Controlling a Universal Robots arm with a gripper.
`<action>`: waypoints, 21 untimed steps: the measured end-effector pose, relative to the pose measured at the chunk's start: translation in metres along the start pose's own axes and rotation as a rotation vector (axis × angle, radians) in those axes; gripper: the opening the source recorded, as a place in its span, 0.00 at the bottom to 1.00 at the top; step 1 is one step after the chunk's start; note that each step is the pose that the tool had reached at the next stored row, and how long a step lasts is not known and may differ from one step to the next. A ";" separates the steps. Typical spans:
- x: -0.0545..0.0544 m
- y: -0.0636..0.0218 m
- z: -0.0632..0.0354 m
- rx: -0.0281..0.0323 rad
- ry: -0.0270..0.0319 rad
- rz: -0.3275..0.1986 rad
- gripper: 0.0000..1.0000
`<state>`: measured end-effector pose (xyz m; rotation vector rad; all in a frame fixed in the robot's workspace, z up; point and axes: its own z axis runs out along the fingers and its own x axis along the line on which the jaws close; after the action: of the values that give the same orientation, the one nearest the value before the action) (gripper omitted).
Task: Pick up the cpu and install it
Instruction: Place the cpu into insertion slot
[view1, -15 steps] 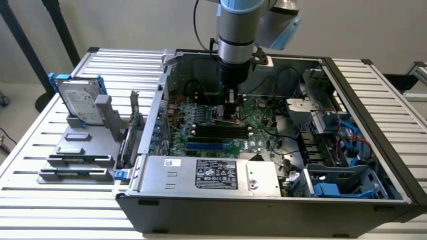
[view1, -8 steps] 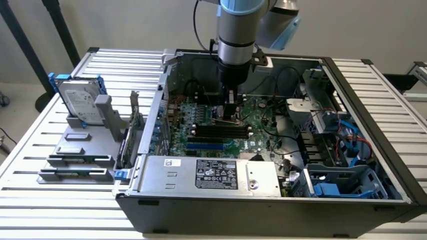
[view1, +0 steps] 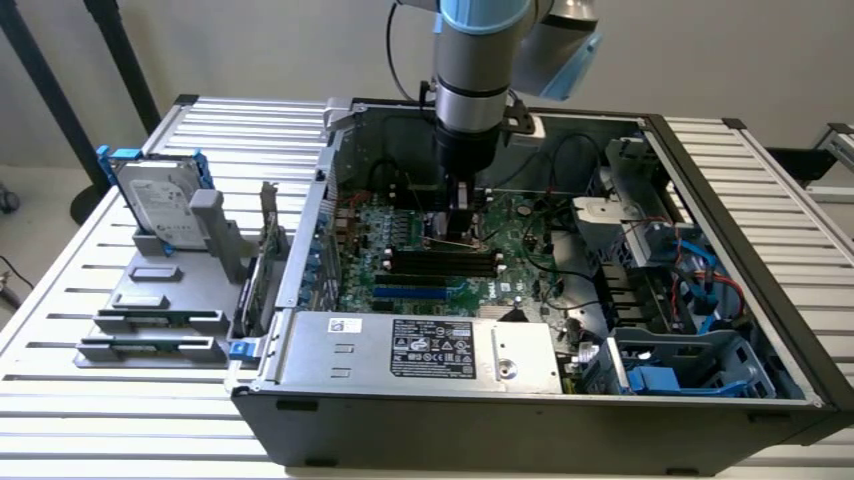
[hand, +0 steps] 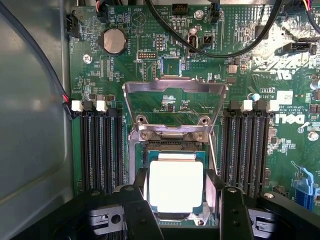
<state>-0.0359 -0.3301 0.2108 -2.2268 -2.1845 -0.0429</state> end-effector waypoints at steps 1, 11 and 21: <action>0.000 0.0000 0.0004 0.0001 0.0000 0.000 0.55; 0.001 0.0006 0.0042 0.0019 0.0012 0.000 0.55; 0.005 0.0007 0.0078 0.0029 0.0015 0.000 0.55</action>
<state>-0.0351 -0.3253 0.2031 -2.2247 -2.1823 -0.0414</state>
